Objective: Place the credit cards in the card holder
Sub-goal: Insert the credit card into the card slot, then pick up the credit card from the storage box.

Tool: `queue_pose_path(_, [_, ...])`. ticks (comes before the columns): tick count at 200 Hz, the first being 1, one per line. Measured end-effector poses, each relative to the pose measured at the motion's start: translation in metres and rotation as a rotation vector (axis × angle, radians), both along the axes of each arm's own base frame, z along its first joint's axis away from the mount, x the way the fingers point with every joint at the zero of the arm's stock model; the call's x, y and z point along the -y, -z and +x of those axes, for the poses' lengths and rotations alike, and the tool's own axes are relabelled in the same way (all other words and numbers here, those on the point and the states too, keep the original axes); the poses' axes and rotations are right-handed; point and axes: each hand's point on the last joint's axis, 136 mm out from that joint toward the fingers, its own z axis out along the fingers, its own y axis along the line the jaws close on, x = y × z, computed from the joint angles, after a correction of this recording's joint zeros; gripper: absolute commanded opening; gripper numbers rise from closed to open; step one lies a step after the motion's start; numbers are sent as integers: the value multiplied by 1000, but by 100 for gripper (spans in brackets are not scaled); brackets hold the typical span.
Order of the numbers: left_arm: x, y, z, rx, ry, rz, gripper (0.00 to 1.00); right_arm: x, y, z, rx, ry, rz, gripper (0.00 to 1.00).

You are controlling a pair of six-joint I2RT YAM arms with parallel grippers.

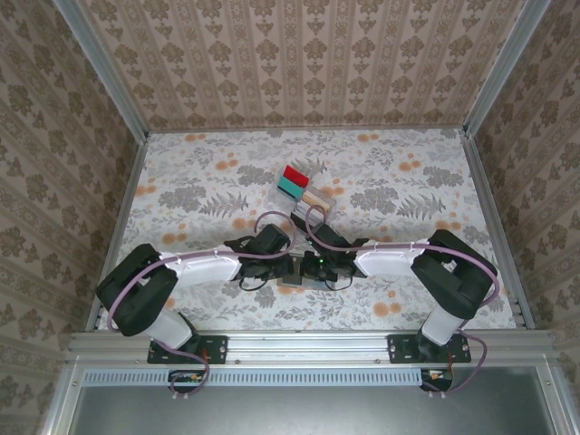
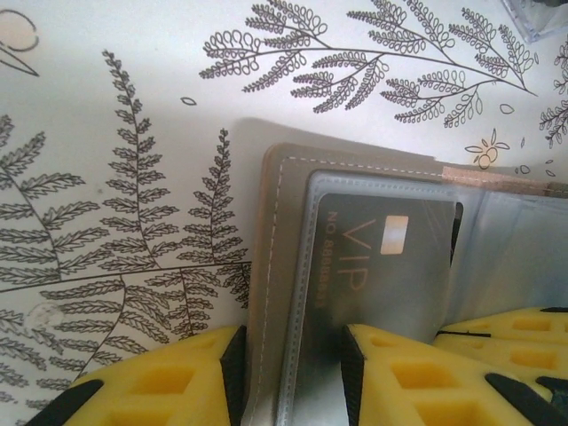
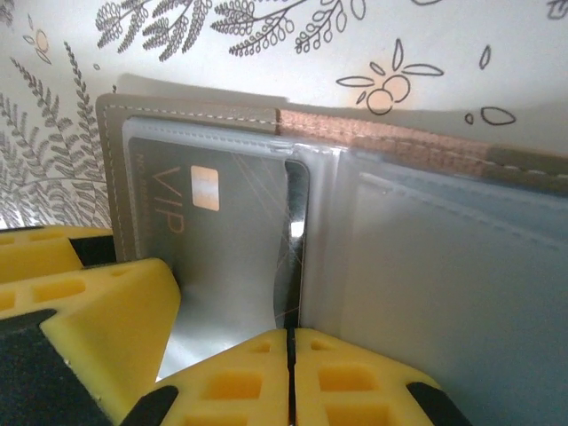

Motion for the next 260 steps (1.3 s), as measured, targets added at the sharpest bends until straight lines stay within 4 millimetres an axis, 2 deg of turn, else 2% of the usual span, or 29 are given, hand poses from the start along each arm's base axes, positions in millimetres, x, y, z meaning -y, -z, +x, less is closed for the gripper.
queue_pose_path(29, [-1, -2, 0, 4, -11, -10, 36, 5, -3, -2, 6, 1, -17, 14])
queue_pose_path(69, [-2, -1, -1, 1, -19, -5, 33, 23, -26, 0, 70, -10, -100, 15])
queue_pose_path(126, [-3, -1, -1, 0, -22, -8, 34, 50, -10, -10, 32, -29, -233, 18])
queue_pose_path(150, [-5, -7, -2, 3, -22, -11, 40, 58, -17, -8, 36, -49, -282, 27])
queue_pose_path(170, [-8, -19, 2, 25, -39, -30, 44, 59, -48, 12, 106, -58, -277, 30])
queue_pose_path(198, [-21, -38, 22, 69, -110, -73, 51, 62, -106, 58, 255, -89, -281, 32])
queue_pose_path(219, [-34, -46, 41, 86, -172, -90, 56, 60, -137, 91, 359, -161, -349, 34])
queue_pose_path(238, [-43, -54, 58, 100, -214, -112, 58, 51, -145, 114, 408, -241, -431, 35])
queue_pose_path(260, [-46, -66, 75, 120, -243, -156, 61, 45, -130, 131, 401, -341, -534, 36])
